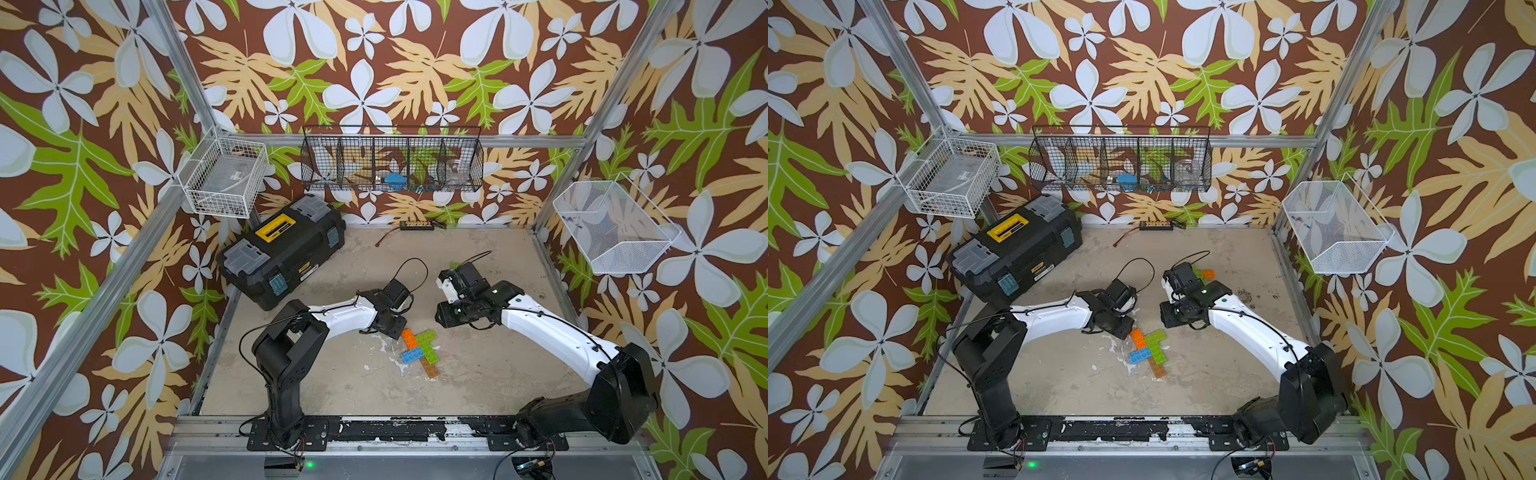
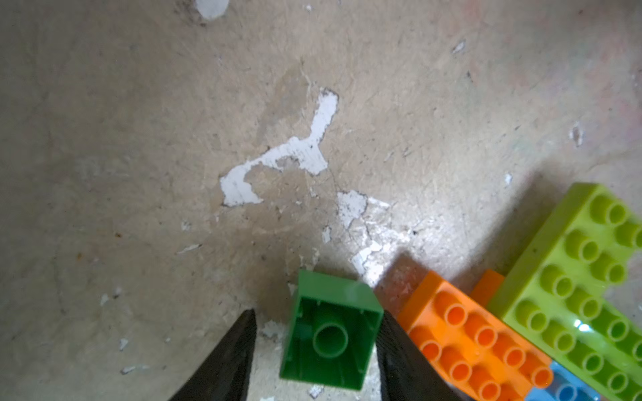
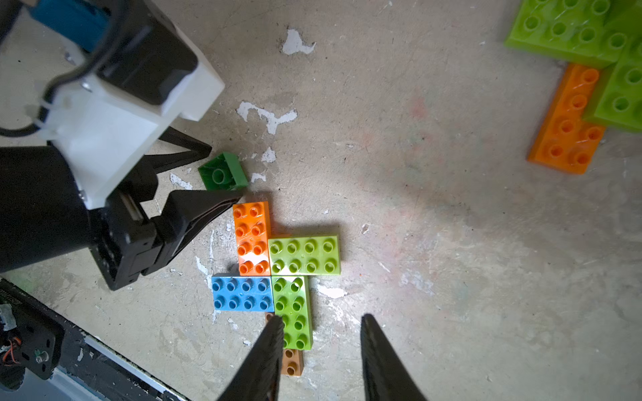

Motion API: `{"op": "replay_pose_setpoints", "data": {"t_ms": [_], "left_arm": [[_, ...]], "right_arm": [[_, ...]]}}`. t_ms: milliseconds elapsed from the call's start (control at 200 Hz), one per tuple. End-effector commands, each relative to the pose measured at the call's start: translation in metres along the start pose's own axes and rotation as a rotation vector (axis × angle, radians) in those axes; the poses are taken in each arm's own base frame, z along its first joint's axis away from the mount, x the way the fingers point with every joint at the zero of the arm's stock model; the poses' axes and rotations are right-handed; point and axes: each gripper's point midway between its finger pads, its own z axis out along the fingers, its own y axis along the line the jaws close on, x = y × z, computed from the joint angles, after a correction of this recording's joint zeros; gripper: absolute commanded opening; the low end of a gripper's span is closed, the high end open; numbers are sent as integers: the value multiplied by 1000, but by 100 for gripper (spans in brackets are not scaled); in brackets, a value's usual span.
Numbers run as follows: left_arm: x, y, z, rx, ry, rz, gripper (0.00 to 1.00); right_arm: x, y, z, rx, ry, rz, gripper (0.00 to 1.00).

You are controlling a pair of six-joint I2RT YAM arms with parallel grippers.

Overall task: Assemble a small pinwheel with lego
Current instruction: Pick up the lego brick from the center of the board.

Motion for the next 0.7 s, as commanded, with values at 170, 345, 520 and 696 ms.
{"op": "replay_pose_setpoints", "data": {"t_ms": [170, 345, 520, 696], "left_arm": [[-1, -2, -1, 7, 14, 16, 40], [2, -2, 0, 10, 22, 11, 33], [-10, -1, -25, 6, -41, -5, 22], [-63, -14, -124, 105, -375, -3, 4]], "right_arm": [[-1, 0, 0, -2, -7, 3, 38], [-2, 0, -1, 2, -15, 5, 38], [-16, -1, -20, 22, -83, 11, 38], [-53, 8, -74, 14, -266, 17, 51]]}}
